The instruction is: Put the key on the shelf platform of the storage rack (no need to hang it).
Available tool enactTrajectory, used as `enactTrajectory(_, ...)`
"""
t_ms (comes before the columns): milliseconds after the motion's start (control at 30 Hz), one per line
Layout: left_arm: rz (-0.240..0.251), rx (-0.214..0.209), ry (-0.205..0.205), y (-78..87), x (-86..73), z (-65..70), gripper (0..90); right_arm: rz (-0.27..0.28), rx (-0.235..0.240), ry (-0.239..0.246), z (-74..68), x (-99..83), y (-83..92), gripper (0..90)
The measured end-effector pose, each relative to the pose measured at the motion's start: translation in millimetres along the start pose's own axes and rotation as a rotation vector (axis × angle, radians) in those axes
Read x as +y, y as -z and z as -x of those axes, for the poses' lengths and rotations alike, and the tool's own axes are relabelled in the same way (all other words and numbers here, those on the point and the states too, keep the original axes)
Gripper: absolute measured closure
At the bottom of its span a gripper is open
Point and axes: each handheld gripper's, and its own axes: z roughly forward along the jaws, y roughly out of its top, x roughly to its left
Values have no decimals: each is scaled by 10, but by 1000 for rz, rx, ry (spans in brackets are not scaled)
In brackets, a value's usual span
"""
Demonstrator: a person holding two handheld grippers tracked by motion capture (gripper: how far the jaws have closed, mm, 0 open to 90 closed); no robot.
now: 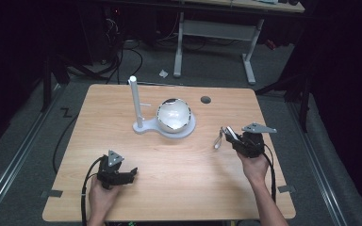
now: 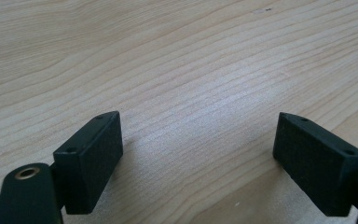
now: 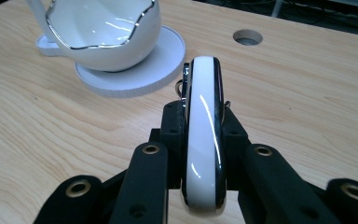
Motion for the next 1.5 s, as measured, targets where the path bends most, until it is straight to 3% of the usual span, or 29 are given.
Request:
enactTrajectory(933, 1, -1, 1, -1, 0, 2, 161, 42, 130, 60, -324, 477, -80, 775)
enactTrajectory(1500, 2, -1, 2, -1, -1, 2, 162, 50, 186, 94, -516, 875, -269, 775)
